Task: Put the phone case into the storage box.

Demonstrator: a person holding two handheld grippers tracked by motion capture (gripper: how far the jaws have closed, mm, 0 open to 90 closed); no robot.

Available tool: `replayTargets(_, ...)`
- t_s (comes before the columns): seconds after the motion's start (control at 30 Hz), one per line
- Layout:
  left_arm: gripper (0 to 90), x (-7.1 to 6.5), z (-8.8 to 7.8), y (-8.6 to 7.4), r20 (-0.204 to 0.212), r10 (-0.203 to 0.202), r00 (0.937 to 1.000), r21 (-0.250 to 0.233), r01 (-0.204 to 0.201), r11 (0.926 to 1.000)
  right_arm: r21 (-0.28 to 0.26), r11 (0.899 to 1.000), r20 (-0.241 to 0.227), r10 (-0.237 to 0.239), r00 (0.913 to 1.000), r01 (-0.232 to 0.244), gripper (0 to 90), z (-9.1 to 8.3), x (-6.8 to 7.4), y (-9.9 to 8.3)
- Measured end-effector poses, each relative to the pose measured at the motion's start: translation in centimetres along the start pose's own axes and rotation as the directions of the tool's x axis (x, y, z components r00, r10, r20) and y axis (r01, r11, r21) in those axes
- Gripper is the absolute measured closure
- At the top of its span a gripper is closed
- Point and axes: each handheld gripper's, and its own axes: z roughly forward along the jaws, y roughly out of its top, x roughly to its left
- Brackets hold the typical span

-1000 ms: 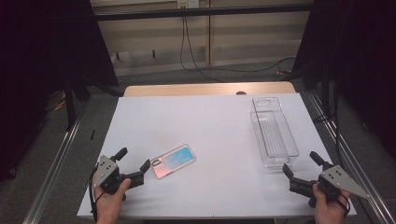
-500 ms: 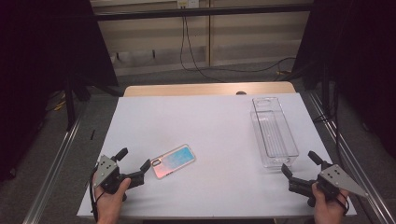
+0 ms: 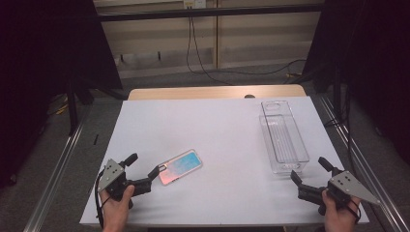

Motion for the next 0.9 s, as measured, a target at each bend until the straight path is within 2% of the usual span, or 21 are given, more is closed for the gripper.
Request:
replayTargets(0.17,5.0,-0.1,0.2,0.4,-0.001,0.000,1.0000,-0.005,0.000,1.0000,0.000,1.000,-0.001,0.003,1.0000,-0.003,0.0,0.0,0.0,0.0)
replayTargets(0.3,4.3,-0.3,0.5,0.8,0.013,0.025,0.9996,-0.008,-0.025,0.9997,-0.001,1.000,-0.006,-0.002,1.0000,0.002,0.0,-0.1,0.0,0.0)
replayTargets(0.37,4.0,-0.6,0.8,1.1,0.038,0.047,0.9982,0.000,-0.047,0.9989,-0.001,1.000,-0.006,-0.003,1.0000,0.003,0.0,-0.1,0.0,0.0)
replayTargets(0.6,3.0,-1.0,2.1,1.8,0.033,0.035,0.9988,-0.020,-0.035,0.9992,0.002,1.000,-0.006,-0.003,1.0000,0.003,0.0,0.0,0.0,0.0)
replayTargets(0.67,3.0,-1.3,2.6,1.9,0.023,0.052,0.9984,-0.020,-0.052,0.9985,-0.001,1.000,-0.008,-0.003,1.0000,0.003,0.0,-0.1,0.0,0.0)
replayTargets(0.7,2.9,-1.4,3.0,1.9,0.033,0.061,0.9976,-0.015,-0.061,0.9981,-0.002,1.000,-0.008,-0.001,1.0000,0.001,0.0,-0.1,0.0,0.0)
replayTargets(0.8,2.9,-1.5,3.3,1.9,0.041,0.061,0.9973,-0.012,-0.061,0.9981,-0.004,1.000,-0.007,-0.001,1.0000,0.001,0.0,-0.1,0.0,0.0)
replayTargets(0.9,1.7,-1.5,3.9,1.9,0.024,0.084,0.9962,-0.003,-0.084,0.9965,-0.002,1.000,-0.010,-0.002,1.0000,0.002,0.0,-0.1,0.1,0.0)
